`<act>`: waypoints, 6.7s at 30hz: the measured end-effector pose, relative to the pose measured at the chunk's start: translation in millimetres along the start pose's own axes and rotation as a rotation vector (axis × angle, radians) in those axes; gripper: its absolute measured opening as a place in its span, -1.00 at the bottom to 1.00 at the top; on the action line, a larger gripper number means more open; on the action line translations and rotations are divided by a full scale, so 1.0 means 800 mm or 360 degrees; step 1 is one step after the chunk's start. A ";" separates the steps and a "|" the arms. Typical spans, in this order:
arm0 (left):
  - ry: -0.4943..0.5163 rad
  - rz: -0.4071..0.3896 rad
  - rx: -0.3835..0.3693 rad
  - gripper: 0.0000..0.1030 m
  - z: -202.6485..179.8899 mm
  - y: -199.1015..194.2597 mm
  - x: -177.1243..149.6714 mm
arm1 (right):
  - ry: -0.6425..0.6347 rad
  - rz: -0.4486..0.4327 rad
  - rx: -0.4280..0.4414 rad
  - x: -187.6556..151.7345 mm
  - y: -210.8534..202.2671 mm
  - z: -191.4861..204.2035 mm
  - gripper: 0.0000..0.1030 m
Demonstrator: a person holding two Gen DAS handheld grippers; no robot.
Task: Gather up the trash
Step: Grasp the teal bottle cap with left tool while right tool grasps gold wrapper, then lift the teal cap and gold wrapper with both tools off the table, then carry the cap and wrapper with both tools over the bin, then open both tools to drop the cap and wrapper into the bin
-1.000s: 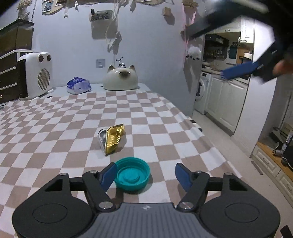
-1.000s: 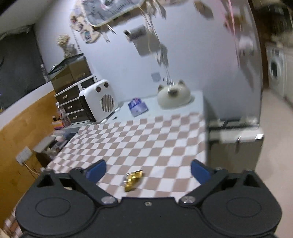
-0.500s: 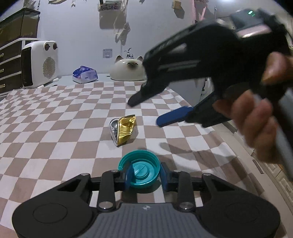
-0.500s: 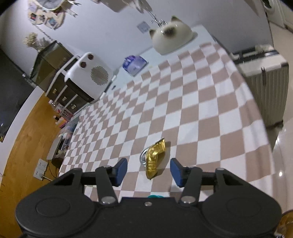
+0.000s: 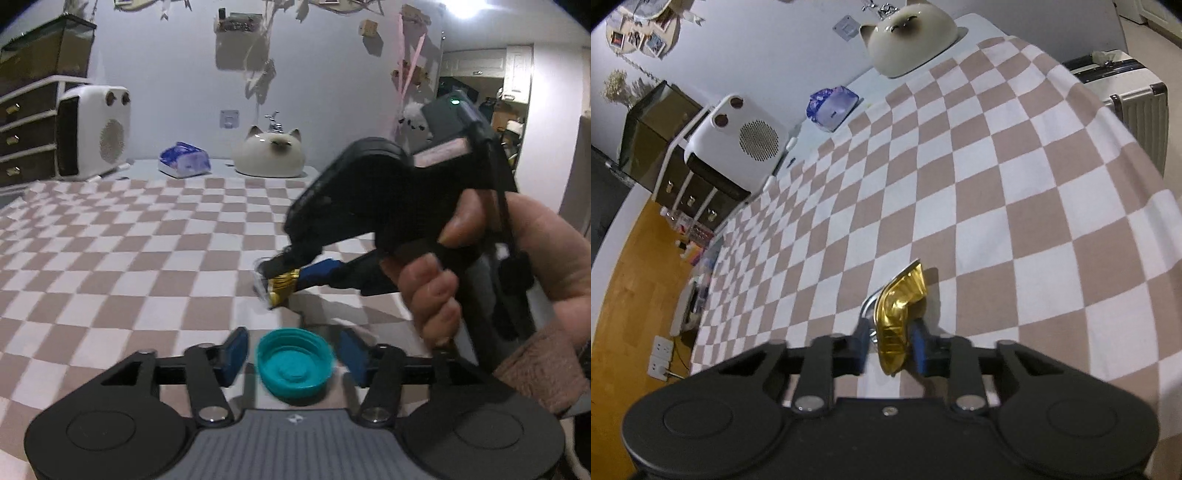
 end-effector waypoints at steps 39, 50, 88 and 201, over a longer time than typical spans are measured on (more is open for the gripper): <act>0.0120 0.0119 0.0072 -0.03 -0.012 0.019 -0.013 | 0.0119 0.0017 0.0072 -0.063 -0.118 -0.091 -0.47; 0.0063 0.0105 0.0088 -0.03 -0.020 0.006 -0.010 | -0.0050 -0.0063 0.0002 -0.070 -0.128 -0.084 -0.66; 0.0104 0.0065 0.0051 -0.03 -0.083 -0.071 -0.059 | -0.0392 0.0127 0.0066 -0.188 -0.243 -0.112 -0.47; -0.0079 0.0951 0.0093 0.38 -0.324 0.176 -0.475 | -0.0273 0.0350 -0.0552 -0.390 -0.166 -0.601 -0.54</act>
Point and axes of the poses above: each gripper's, at about its wrist camera, not at the fingertips, and y roughly the way its jaws point, z to its left, x to its top, the point moved 5 cm from there along y, roughly the way its jaws point, and after that the axes turned 7 degrees about -y, right-handed, at the moved point
